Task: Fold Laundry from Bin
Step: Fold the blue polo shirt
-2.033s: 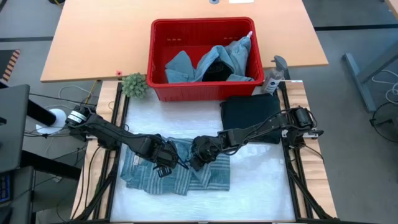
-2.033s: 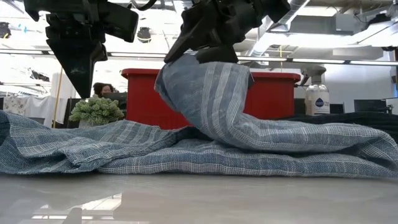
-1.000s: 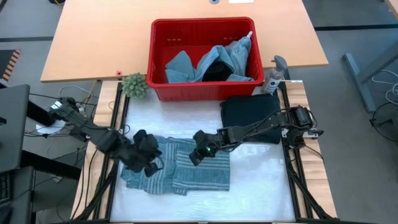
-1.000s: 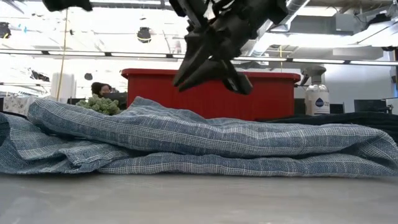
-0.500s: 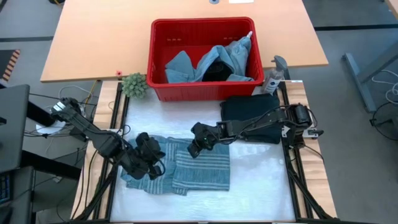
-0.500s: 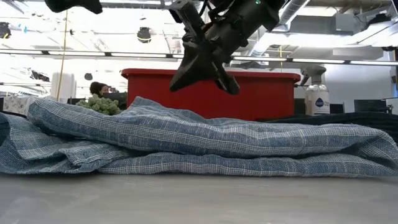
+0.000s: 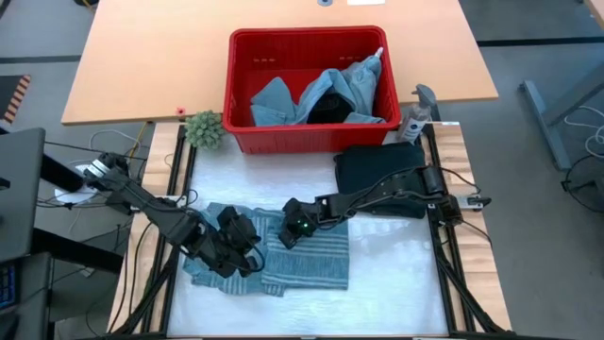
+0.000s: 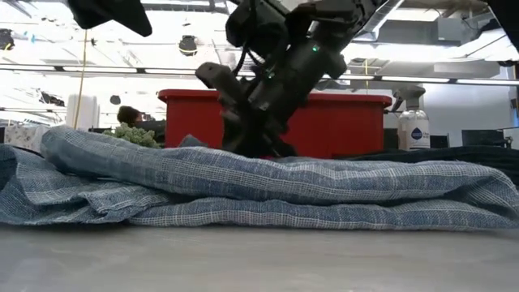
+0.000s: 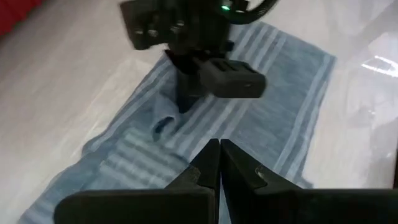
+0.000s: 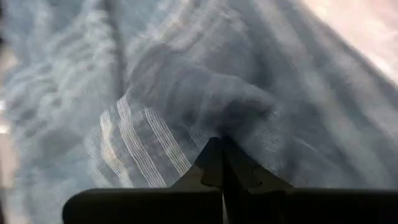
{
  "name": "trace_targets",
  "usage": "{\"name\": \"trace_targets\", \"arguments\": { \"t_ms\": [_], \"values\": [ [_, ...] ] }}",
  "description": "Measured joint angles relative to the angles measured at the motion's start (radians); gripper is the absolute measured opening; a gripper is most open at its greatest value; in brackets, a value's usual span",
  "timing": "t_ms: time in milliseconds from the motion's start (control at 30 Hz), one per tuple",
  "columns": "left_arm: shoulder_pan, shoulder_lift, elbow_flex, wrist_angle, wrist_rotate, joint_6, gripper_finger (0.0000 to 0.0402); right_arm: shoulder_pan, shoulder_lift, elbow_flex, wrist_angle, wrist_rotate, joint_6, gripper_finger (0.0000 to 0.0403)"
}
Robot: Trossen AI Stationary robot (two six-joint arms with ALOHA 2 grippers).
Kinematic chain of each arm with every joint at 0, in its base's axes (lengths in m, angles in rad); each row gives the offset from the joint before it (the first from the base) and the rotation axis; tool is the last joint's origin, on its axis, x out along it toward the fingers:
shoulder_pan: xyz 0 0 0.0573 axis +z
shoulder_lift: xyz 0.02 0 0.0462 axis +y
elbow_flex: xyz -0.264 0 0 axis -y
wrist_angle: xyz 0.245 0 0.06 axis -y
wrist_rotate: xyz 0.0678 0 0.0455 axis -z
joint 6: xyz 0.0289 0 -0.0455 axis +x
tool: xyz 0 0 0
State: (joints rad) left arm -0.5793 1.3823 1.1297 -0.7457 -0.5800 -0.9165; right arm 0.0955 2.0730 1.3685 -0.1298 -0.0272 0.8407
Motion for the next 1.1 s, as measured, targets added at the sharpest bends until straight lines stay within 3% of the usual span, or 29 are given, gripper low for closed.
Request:
{"name": "trace_targets", "arguments": {
  "t_ms": [267,467,600,700,800,967,1100],
  "values": [
    [0.006,0.093,0.0,0.083,0.005,0.034,0.0,-0.008,-0.081,0.001,-0.016,0.009,-0.021,0.0022],
    [0.009,0.216,0.0,0.114,-0.104,0.044,0.0,-0.002,-0.257,0.002,-0.118,0.089,-0.038,0.0026],
    [0.034,0.311,-0.008,0.271,-0.15,0.112,0.0,0.025,-0.381,0.003,-0.266,0.215,-0.038,0.0021],
    [0.057,0.375,-0.043,0.489,-0.104,0.194,0.0,0.066,-0.43,0.003,-0.4,0.305,-0.011,0.0021],
    [0.077,0.425,-0.085,0.605,-0.065,0.205,0.0,0.134,-0.445,0.002,-0.519,0.387,0.042,0.0024],
    [0.081,0.438,-0.142,0.608,-0.166,0.131,0.0,0.273,-0.403,0.002,-0.632,0.518,0.15,0.0021],
    [0.083,0.439,-0.192,0.612,-0.123,0.091,0.0,0.353,-0.295,0.001,-0.626,0.518,0.182,0.002]
  ]
}}
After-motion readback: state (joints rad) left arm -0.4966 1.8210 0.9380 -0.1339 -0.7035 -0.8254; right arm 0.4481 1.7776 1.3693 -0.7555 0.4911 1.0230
